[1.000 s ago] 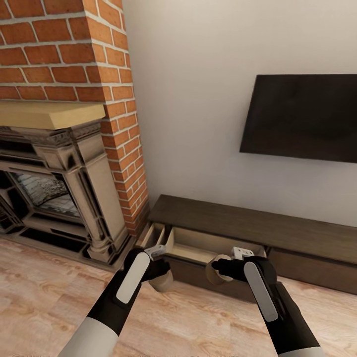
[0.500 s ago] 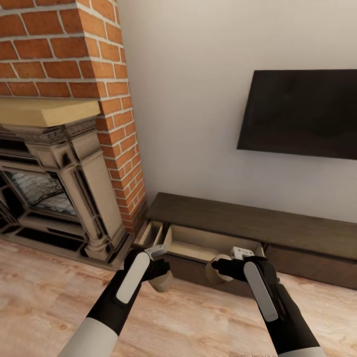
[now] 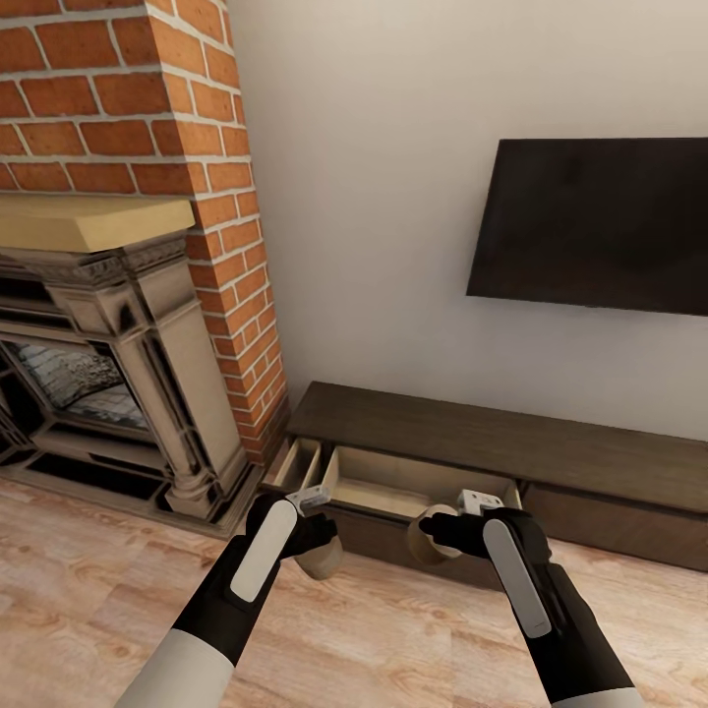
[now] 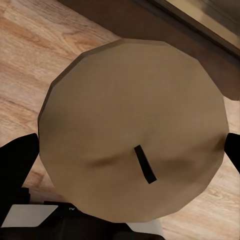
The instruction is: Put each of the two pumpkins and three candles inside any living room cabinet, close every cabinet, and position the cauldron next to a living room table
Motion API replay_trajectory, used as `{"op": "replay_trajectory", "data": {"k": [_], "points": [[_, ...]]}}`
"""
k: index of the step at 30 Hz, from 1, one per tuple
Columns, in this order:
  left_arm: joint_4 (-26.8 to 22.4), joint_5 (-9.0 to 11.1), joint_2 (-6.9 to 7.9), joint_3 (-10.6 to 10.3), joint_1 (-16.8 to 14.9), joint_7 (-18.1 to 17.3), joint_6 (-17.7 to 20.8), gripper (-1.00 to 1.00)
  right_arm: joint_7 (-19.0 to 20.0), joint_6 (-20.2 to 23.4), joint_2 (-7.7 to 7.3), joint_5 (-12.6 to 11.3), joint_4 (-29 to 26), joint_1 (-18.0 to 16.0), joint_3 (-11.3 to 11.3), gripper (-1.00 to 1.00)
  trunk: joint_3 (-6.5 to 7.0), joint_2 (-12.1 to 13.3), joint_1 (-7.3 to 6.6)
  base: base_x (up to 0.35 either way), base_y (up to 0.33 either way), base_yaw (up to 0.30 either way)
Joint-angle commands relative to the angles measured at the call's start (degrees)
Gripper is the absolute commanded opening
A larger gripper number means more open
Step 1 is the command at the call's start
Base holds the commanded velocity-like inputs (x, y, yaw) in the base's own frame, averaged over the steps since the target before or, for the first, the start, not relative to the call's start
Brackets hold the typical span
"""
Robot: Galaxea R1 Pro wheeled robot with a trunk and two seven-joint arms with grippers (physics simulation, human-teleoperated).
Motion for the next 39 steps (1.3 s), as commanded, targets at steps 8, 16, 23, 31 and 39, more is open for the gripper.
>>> {"op": "replay_trajectory", "data": {"k": [8,16,23,31,39], "points": [[-0.1,0.5,0.0,-0.1,0.1,0.6,0.1,-1.0,-0.6,0.1,0.01,-0.6,-0.1,0.0,0.0,-1.0,-0.07,-0.1,0.01,0.107,0.0,0.0],[-0.1,0.5,0.0,-0.1,0.1,0.6,0.1,-1.0,-0.6,0.1,0.01,-0.7,-0.1,0.0,0.0,-1.0,-0.07,-0.1,0.01,0.038,0.0,0.0],[-0.1,0.5,0.0,-0.1,0.1,0.6,0.0,-1.0,-0.6,0.1,0.01,-0.7,-0.1,0.0,0.0,-1.0,-0.07,-0.1,0.01,0.0,0.0,0.0],[-0.1,0.6,0.0,-0.1,0.1,0.5,0.1,-1.0,-0.6,0.1,0.01,-0.7,-0.1,0.0,0.0,-1.0,0.82,1.9,-1.09,0.0,0.0,0.0],[-0.1,0.6,0.0,0.0,0.1,0.4,0.1,-1.0,-0.6,0.1,0.01,-0.7,-0.1,0.0,0.0,-1.0,1.54,3.6,-1.97,0.0,0.0,0.0]]}}
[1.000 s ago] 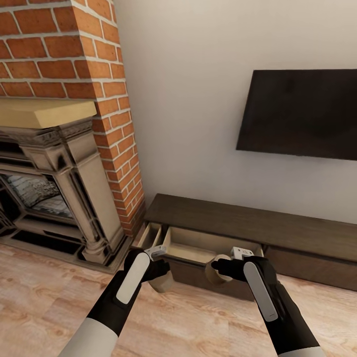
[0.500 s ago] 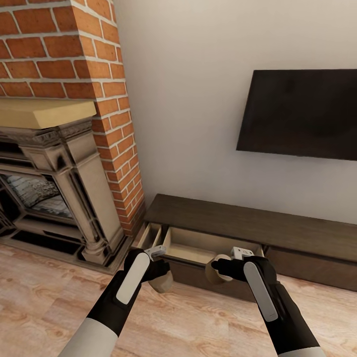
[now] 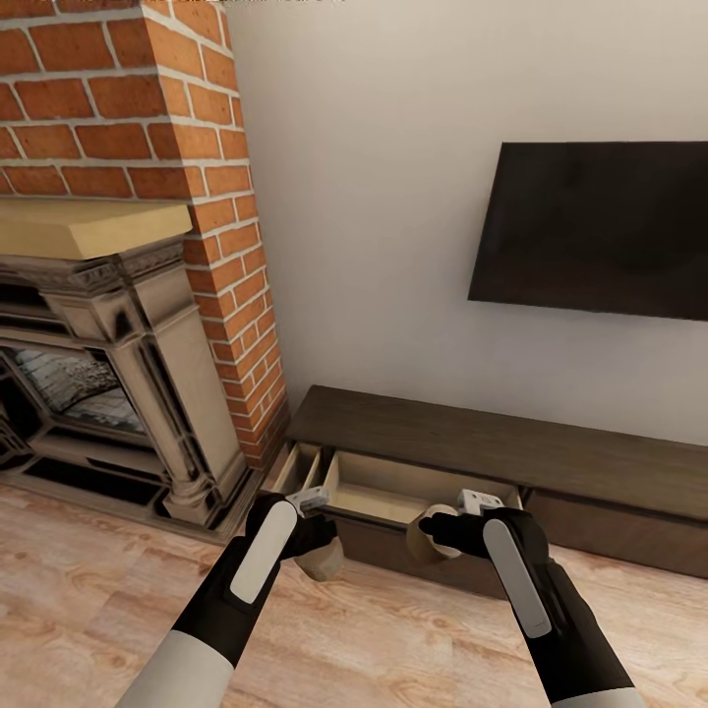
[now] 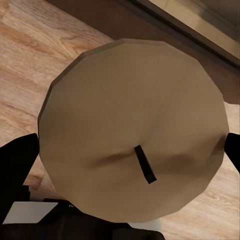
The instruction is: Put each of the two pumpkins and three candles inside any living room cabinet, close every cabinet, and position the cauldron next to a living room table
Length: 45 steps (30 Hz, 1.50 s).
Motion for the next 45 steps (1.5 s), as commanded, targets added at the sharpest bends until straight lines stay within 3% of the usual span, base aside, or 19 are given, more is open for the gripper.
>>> {"op": "replay_trajectory", "data": {"k": [1,23,45], "points": [[-0.1,0.5,0.0,0.0,0.0,0.6,0.1,-1.0,-0.6,0.1,0.0,-0.6,-0.1,0.0,0.0,-1.0,-0.07,0.0,0.01,0.0,0.0,0.0],[-0.6,0.5,0.0,-0.1,0.0,0.6,0.0,-1.0,-0.6,0.1,-0.07,-0.6,-0.1,0.0,0.0,-1.0,-0.07,0.0,0.01,0.102,0.0,0.0],[-0.6,0.5,0.0,-0.1,0.0,0.6,0.0,-1.0,-0.5,0.1,-0.02,-0.6,-0.1,0.0,0.0,-1.0,-0.07,0.0,0.01,0.013,0.018,0.0]]}}
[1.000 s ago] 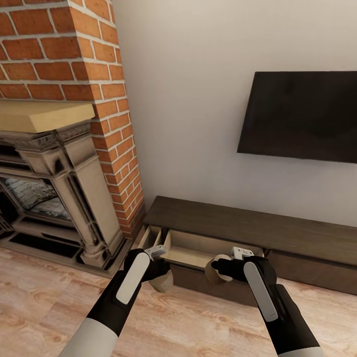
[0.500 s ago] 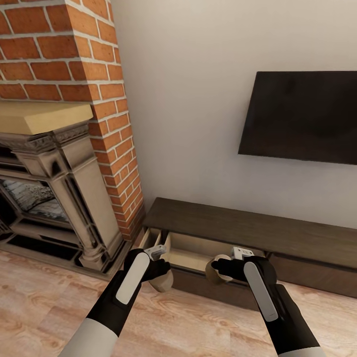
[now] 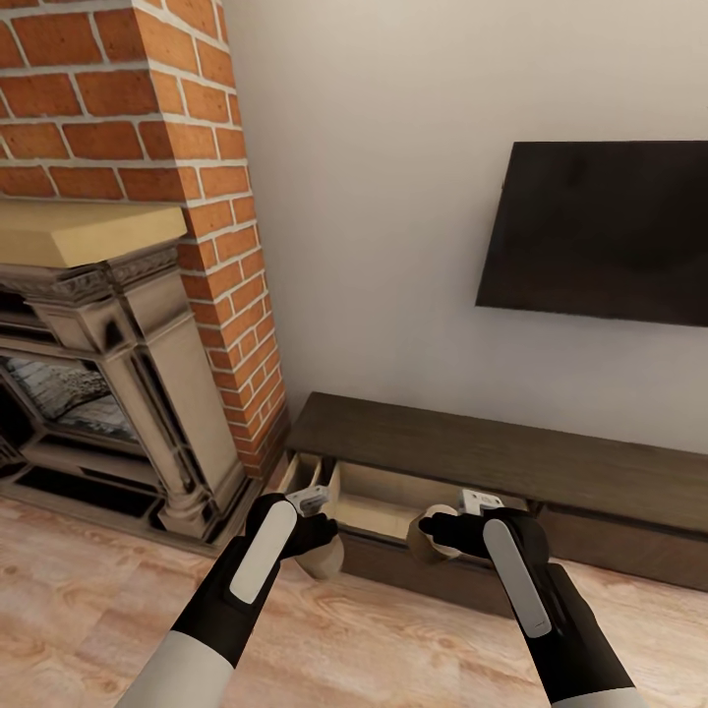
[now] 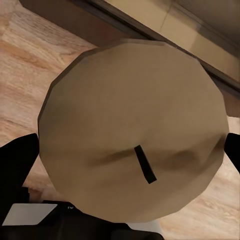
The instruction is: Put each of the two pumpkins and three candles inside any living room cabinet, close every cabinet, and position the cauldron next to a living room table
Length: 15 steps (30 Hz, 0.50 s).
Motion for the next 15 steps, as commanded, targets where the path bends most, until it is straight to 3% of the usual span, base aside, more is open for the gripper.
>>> {"op": "replay_trajectory", "data": {"k": [1,15], "points": [[-0.1,0.6,0.0,0.0,0.0,0.6,0.0,-1.0,-0.6,0.1,0.01,-0.5,-0.1,0.0,0.1,-1.0,-0.08,-0.1,0.03,0.068,0.031,0.0],[-0.1,0.6,0.0,0.0,0.0,0.6,0.0,-1.0,-0.4,-3.0,-0.34,-0.5,0.0,0.0,0.1,-1.0,-0.08,-0.1,0.03,0.035,0.003,0.0]]}}
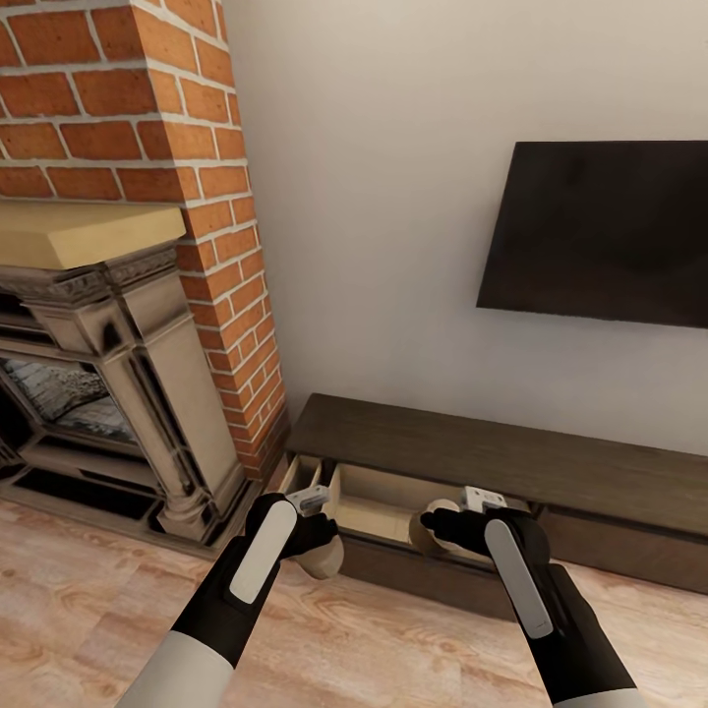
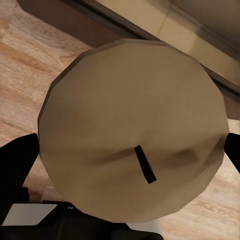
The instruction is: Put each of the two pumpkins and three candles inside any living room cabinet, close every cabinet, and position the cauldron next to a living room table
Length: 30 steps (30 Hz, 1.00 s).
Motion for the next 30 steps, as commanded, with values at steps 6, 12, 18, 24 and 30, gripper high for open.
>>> {"op": "replay_trajectory", "data": {"k": [6,12,18,24,30], "points": [[-0.1,0.5,0.0,0.0,0.0,0.6,0.1,-1.0,-0.6,-0.1,0.07,-0.6,0.0,0.0,0.0,-1.0,-0.08,-0.1,0.01,0.087,0.019,-0.148],[-0.1,0.5,0.0,0.0,0.0,0.7,0.1,-1.0,-0.7,-0.1,0.09,-0.6,-0.1,0.0,0.0,-1.0,-0.08,-0.1,0.01,0.016,0.003,-0.026],[-0.1,0.5,0.0,0.0,0.0,0.7,0.1,-1.0,-0.7,-0.1,0.18,-0.6,0.0,0.0,-0.1,-1.0,-0.08,-0.1,0.01,0.029,0.0,-0.001],[-0.1,0.5,0.0,0.0,-0.1,0.7,0.1,-1.0,-0.8,-0.1,0.2,-0.6,0.0,0.0,-0.1,-1.0,-0.08,-0.1,0.01,0.058,0.056,0.0],[-0.1,0.5,0.0,0.0,-0.1,0.6,0.1,-1.0,-0.7,0.0,0.27,-0.7,0.0,0.0,-2.7,-1.0,-0.08,-0.1,0.01,0.018,0.017,0.0]]}}
